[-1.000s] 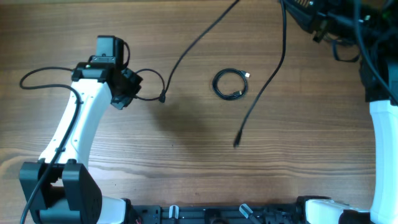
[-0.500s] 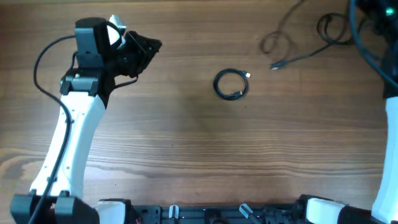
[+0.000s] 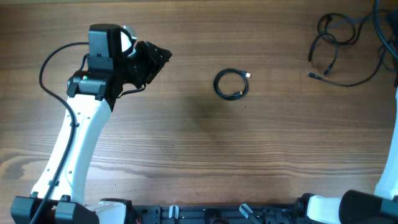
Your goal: Untangle cables
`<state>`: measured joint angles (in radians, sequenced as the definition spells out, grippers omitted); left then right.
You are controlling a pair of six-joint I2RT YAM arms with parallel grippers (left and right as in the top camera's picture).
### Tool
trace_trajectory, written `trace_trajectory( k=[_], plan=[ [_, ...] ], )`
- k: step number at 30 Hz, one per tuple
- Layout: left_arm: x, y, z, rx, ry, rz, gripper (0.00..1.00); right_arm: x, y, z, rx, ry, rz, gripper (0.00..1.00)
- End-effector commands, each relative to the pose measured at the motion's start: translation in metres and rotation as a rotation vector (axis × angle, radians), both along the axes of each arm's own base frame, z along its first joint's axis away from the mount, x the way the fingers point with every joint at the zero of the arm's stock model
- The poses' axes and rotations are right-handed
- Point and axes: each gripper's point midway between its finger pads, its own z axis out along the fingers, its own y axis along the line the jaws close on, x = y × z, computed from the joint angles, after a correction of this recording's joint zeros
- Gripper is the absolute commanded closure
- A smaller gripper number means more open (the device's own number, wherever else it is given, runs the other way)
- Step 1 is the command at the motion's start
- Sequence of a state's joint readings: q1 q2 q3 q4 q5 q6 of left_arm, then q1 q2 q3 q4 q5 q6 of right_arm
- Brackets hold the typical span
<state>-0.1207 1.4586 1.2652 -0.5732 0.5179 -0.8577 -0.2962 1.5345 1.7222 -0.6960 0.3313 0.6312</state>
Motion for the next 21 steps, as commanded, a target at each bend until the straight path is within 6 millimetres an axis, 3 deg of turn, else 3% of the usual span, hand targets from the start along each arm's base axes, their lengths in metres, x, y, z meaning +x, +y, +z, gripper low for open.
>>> trace_trajectory(
  k=[1, 6, 10, 15, 21],
  plan=[
    [0.002, 0.001, 0.002, 0.019, -0.019, -0.002, 0.58, -0.026, -0.04, 0.005, -0.128, 0.048, -0.261, 0.96],
    [0.002, 0.001, 0.002, 0.019, -0.019, -0.002, 0.58, -0.035, -0.068, 0.02, -0.182, 0.016, -0.317, 0.95],
    [0.003, 0.003, 0.001, 0.031, -0.019, 0.01, 0.58, -0.064, -0.101, 0.014, -0.165, 0.028, -0.46, 0.95],
    [0.002, 0.003, 0.0, 0.038, -0.014, 0.012, 0.57, -0.063, -0.133, -0.025, -0.145, 0.127, -0.511, 0.95],
    [0.0, 0.004, -0.002, 0.039, -0.001, 0.013, 0.56, -0.028, -0.155, -0.08, -0.197, 0.296, -0.438, 0.95]
  ],
)
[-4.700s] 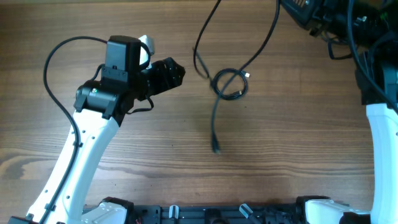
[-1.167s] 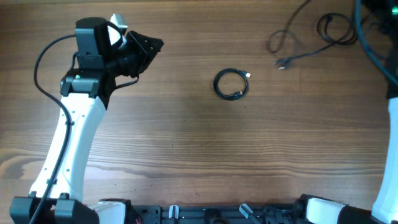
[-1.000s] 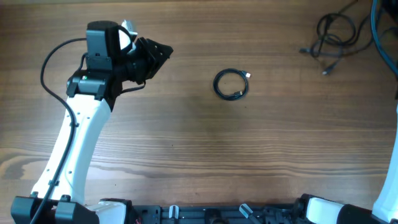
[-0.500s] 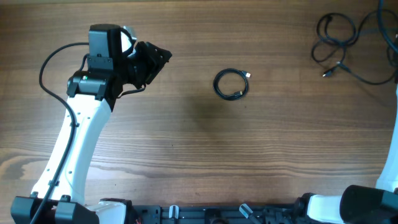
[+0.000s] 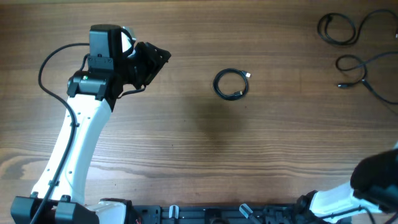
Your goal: Untangle cables
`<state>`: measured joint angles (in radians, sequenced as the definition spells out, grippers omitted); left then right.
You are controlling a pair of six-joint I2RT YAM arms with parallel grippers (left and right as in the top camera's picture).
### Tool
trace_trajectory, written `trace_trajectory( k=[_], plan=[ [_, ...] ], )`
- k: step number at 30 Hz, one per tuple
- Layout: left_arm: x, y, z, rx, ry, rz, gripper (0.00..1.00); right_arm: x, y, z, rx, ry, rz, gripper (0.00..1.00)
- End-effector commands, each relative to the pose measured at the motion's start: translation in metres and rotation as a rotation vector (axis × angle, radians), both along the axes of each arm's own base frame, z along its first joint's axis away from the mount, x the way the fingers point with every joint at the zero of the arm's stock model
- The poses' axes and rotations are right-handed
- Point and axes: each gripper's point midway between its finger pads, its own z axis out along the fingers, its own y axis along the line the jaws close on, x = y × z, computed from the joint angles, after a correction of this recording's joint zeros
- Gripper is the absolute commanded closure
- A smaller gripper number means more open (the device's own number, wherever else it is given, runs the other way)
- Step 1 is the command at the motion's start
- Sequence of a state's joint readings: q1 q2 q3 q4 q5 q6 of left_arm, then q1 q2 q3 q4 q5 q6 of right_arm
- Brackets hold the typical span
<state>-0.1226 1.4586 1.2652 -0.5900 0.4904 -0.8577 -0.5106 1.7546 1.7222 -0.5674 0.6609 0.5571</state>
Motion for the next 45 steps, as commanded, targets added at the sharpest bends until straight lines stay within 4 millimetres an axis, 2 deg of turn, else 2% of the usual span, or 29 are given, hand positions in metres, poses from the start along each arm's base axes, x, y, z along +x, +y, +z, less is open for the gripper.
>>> trace_trajectory(
  k=[1, 3, 4, 6, 8, 10, 12, 15, 18, 21, 23, 31, 35, 36, 38, 39, 42, 44, 45],
  plan=[
    [0.001, 0.0, 0.002, 0.018, -0.016, -0.006, 0.56, 0.014, -0.011, -0.03, -0.009, 0.121, 0.03, 0.95],
    [0.001, 0.0, 0.002, 0.018, -0.015, -0.006, 0.56, 0.033, -0.012, -0.057, 0.016, 0.172, 0.106, 0.94],
    [0.001, 0.0, 0.002, 0.018, -0.015, -0.006, 0.56, 0.04, -0.013, -0.068, 0.025, 0.194, 0.135, 0.88],
    [0.001, 0.0, 0.002, 0.019, -0.015, -0.006, 0.55, 0.054, -0.008, -0.094, 0.071, 0.235, 0.22, 0.44],
    [0.001, 0.0, 0.002, 0.018, -0.016, -0.006, 0.55, 0.061, -0.003, -0.116, 0.117, 0.272, 0.273, 0.2],
    [0.001, 0.0, 0.002, 0.018, -0.016, -0.006, 0.55, 0.06, 0.0, -0.131, 0.15, 0.303, 0.285, 0.1],
    [0.001, 0.0, 0.002, 0.018, -0.015, -0.006, 0.55, 0.068, 0.009, -0.135, 0.18, 0.293, 0.354, 0.07],
    [0.001, 0.0, 0.002, 0.019, -0.015, -0.006, 0.55, 0.085, 0.037, -0.148, 0.272, 0.279, 0.55, 0.05],
    [0.001, 0.0, 0.002, 0.019, -0.014, -0.006, 0.54, 0.066, 0.037, -0.158, 0.345, 0.28, 0.432, 0.03],
    [-0.001, 0.0, 0.0, 0.02, -0.004, -0.006, 0.53, 0.059, 0.042, -0.165, 0.38, 0.302, 0.425, 0.04],
    [-0.002, 0.0, -0.001, 0.021, 0.002, -0.006, 0.53, 0.056, 0.046, -0.176, 0.406, 0.317, 0.437, 0.04],
    [-0.005, 0.001, -0.004, 0.023, 0.018, -0.006, 0.53, 0.041, 0.052, -0.253, 0.539, 0.448, 0.416, 0.08],
    [-0.004, 0.001, -0.004, 0.023, 0.018, -0.006, 0.52, 0.043, 0.056, -0.278, 0.59, 0.457, 0.435, 0.19],
    [-0.004, 0.001, -0.003, 0.023, 0.017, -0.006, 0.52, 0.048, 0.061, -0.283, 0.615, 0.439, 0.464, 0.25],
    [-0.004, 0.002, -0.004, 0.028, 0.017, 0.0, 0.52, 0.058, 0.072, -0.289, 0.653, 0.406, 0.542, 0.55],
    [-0.004, 0.002, -0.004, 0.029, 0.017, 0.0, 0.51, 0.063, 0.077, -0.289, 0.666, 0.391, 0.578, 0.65],
    [-0.003, 0.003, -0.005, 0.036, 0.016, 0.008, 0.5, 0.075, 0.098, -0.287, 0.691, 0.373, 0.762, 0.83],
    [-0.003, 0.004, -0.005, 0.038, 0.016, 0.009, 0.5, 0.076, 0.114, -0.287, 0.724, 0.372, 0.875, 0.96],
    [-0.003, 0.004, -0.005, 0.039, 0.016, 0.01, 0.5, 0.077, 0.127, -0.285, 0.742, 0.371, 0.965, 0.96]
  ],
)
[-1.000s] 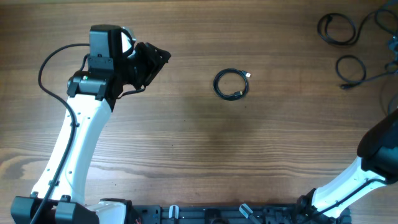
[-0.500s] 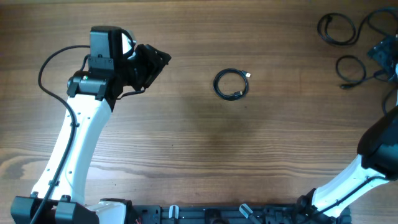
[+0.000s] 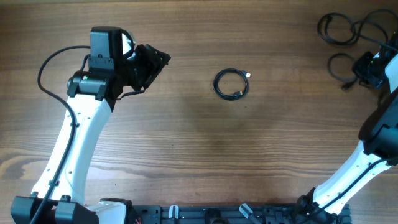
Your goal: Untangle cables
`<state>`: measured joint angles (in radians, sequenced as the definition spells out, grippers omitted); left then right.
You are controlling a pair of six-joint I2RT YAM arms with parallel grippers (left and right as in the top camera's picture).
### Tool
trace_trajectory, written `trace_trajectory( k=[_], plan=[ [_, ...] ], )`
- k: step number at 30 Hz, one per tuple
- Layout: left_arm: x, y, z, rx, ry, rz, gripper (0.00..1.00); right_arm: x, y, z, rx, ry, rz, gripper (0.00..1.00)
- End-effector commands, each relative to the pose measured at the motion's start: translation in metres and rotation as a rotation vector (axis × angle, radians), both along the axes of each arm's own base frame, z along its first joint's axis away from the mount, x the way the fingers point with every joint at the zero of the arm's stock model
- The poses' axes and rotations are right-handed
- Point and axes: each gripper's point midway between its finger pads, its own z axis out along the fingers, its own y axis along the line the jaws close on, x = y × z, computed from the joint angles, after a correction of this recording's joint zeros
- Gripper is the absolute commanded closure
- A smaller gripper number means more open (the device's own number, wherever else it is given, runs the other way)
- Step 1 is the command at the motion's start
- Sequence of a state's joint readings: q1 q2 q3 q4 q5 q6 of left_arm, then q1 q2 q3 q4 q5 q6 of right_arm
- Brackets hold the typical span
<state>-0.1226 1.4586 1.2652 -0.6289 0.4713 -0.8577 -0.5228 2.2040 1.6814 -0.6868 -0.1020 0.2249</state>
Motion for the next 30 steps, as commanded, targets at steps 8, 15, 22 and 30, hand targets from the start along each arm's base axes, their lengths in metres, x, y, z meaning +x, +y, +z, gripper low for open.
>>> trace_trajectory(
  k=[8, 15, 22, 30],
  plan=[
    [0.002, 0.0, 0.003, 0.02, -0.021, -0.004, 0.49, -0.007, 0.065, -0.006, 0.202, -0.029, 0.394, 0.96],
    [0.003, 0.003, 0.002, 0.031, -0.022, 0.006, 0.46, 0.016, 0.051, 0.025, 0.173, -0.102, 0.242, 0.28],
    [0.004, 0.004, 0.001, 0.037, -0.023, 0.012, 0.45, 0.027, -0.02, 0.165, -0.145, -0.268, 0.008, 0.0],
    [0.003, 0.004, 0.001, 0.037, -0.022, 0.011, 0.44, -0.086, -0.128, 0.114, -0.233, 0.044, -0.416, 0.0]
  ],
)
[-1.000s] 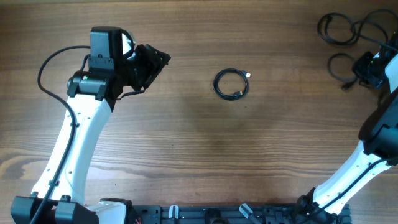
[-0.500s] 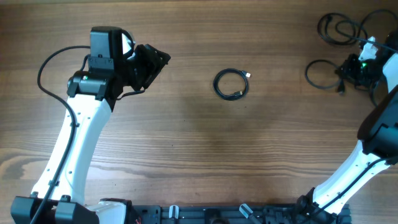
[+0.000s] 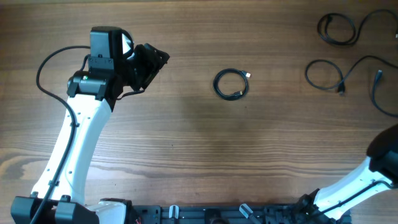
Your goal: Untangle cables
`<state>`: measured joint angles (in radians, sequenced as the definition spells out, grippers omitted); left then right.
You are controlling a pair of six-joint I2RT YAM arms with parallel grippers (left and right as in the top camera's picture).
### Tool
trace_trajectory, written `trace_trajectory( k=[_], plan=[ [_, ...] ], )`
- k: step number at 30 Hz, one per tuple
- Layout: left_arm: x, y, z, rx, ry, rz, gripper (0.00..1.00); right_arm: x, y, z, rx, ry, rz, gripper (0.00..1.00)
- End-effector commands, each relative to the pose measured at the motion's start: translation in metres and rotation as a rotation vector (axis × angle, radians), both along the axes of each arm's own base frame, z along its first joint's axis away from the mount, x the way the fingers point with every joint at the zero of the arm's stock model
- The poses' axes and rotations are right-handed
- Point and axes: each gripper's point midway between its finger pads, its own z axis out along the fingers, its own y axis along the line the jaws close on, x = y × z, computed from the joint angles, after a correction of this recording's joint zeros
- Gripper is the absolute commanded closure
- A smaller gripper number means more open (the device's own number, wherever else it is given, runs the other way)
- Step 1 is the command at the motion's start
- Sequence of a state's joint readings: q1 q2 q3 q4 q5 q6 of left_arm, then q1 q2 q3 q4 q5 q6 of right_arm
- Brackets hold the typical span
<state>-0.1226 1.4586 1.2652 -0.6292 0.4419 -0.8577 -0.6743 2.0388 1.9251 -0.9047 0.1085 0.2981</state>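
A small coiled black cable (image 3: 231,84) lies at the middle of the table. At the top right a black cable loop (image 3: 336,28) lies apart from a second black cable (image 3: 321,74), which is spread out below it, with one plug (image 3: 341,91) at its loop. Another plug (image 3: 377,76) and an arc of cable lie near the right edge. My left gripper (image 3: 153,62) hovers at the far left, well away from all cables; its jaws are a dark mass. Only a piece of my right arm (image 3: 385,152) shows at the bottom right, its gripper out of view.
The wooden table (image 3: 199,155) carries nothing else. My left arm (image 3: 78,143) slants up from the front left corner. A dark rail with the arm mounts (image 3: 211,214) runs along the front edge.
My right arm was up at the right edge with its gripper at the lower cable. Now it is back in the bottom right corner, and that cable lies further left and more spread out.
First the right-hand cables lay bunched together at the top right. Then the lower cable lay shifted right, with the arm low in the corner. Later the right gripper was at that cable. Now the cable lies apart from the top loop. The left arm and the coil stayed put.
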Motion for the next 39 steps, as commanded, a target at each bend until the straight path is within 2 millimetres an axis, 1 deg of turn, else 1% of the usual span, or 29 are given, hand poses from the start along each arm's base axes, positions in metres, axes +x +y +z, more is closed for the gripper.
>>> trace_trajectory(
  k=[1, 3, 5, 8, 10, 13, 16, 17, 18, 19, 20, 21, 23, 24, 26, 28, 29, 30, 32, 33, 34, 35, 36, 37, 38, 39],
  plan=[
    [0.001, -0.001, 0.003, 0.015, -0.019, -0.009, 0.45, -0.044, -0.033, -0.044, 0.049, 0.126, -0.141, 0.0],
    [0.001, 0.0, 0.002, 0.016, -0.016, -0.009, 0.44, -0.066, -0.046, -0.068, 0.097, 0.177, -0.188, 0.01],
    [-0.002, 0.0, 0.0, 0.018, -0.002, -0.009, 0.44, -0.081, -0.057, -0.082, 0.121, 0.197, -0.224, 0.01],
    [-0.002, 0.0, 0.0, 0.018, 0.0, -0.01, 0.44, -0.1, -0.071, -0.104, 0.157, 0.22, -0.282, 0.01],
    [-0.002, 0.0, 0.0, 0.018, 0.002, -0.009, 0.43, -0.106, -0.076, -0.119, 0.172, 0.234, -0.295, 0.01],
    [-0.002, 0.0, -0.001, 0.018, 0.002, -0.01, 0.42, -0.097, -0.078, -0.142, 0.208, 0.209, -0.28, 0.02],
    [-0.002, 0.0, -0.001, 0.019, 0.002, -0.009, 0.42, -0.085, -0.08, -0.155, 0.224, 0.173, -0.262, 0.06],
    [-0.002, 0.0, -0.001, 0.018, 0.002, -0.009, 0.42, -0.08, -0.078, -0.162, 0.242, 0.155, -0.25, 0.1],
    [-0.002, 0.0, -0.001, 0.018, 0.002, -0.009, 0.42, -0.075, -0.077, -0.167, 0.26, 0.135, -0.238, 0.19],
    [-0.002, 0.0, -0.001, 0.018, 0.002, -0.009, 0.42, -0.07, -0.076, -0.171, 0.273, 0.115, -0.227, 0.33],
    [-0.002, 0.0, -0.001, 0.018, 0.002, -0.009, 0.42, -0.063, -0.074, -0.172, 0.291, 0.082, -0.212, 0.53],
    [-0.002, 0.0, 0.0, 0.018, 0.002, -0.009, 0.41, -0.056, -0.073, -0.17, 0.305, 0.049, -0.195, 0.64],
    [-0.002, 0.0, -0.001, 0.018, 0.002, -0.009, 0.41, -0.032, -0.067, -0.163, 0.35, -0.062, -0.136, 0.82],
    [-0.002, 0.0, -0.001, 0.018, 0.003, -0.009, 0.42, -0.026, -0.066, -0.16, 0.362, -0.091, -0.132, 0.88],
    [-0.002, 0.0, -0.001, 0.018, 0.003, -0.01, 0.42, -0.02, -0.07, -0.152, 0.374, -0.133, -0.183, 0.9],
    [-0.003, -0.003, -0.001, 0.02, 0.002, -0.015, 0.4, -0.015, -0.076, -0.142, 0.353, -0.152, -0.18, 0.9],
    [-0.003, -0.004, -0.001, 0.027, 0.001, -0.015, 0.4, -0.014, -0.077, -0.139, 0.346, -0.159, -0.178, 0.86],
    [-0.003, -0.005, -0.001, 0.032, -0.001, -0.017, 0.4, -0.013, -0.077, -0.138, 0.345, -0.162, -0.176, 0.87],
    [-0.004, -0.009, -0.002, 0.043, -0.002, -0.022, 0.4, 0.001, -0.07, -0.132, 0.39, -0.233, -0.118, 0.9],
    [-0.005, -0.012, -0.002, 0.043, -0.002, -0.031, 0.39, 0.012, -0.064, -0.125, 0.424, -0.29, -0.077, 0.91],
    [-0.006, -0.014, -0.003, 0.048, -0.003, -0.033, 0.39, 0.022, -0.058, -0.119, 0.454, -0.337, -0.038, 0.91],
    [-0.006, -0.016, -0.003, 0.055, -0.004, -0.036, 0.39, 0.034, -0.047, -0.112, 0.494, -0.389, 0.015, 0.89],
    [-0.006, -0.016, -0.003, 0.056, -0.004, -0.035, 0.39, 0.037, -0.043, -0.111, 0.503, -0.393, 0.027, 0.89],
    [-0.006, -0.015, -0.003, 0.056, -0.004, -0.034, 0.39, 0.038, -0.04, -0.112, 0.506, -0.388, 0.03, 0.81],
    [-0.006, -0.015, -0.003, 0.056, -0.004, -0.034, 0.39, 0.039, -0.038, -0.111, 0.51, -0.385, 0.03, 0.71],
    [-0.006, -0.015, -0.003, 0.057, -0.004, -0.034, 0.39, 0.038, -0.037, -0.111, 0.519, -0.384, 0.022, 0.69]
  ],
)
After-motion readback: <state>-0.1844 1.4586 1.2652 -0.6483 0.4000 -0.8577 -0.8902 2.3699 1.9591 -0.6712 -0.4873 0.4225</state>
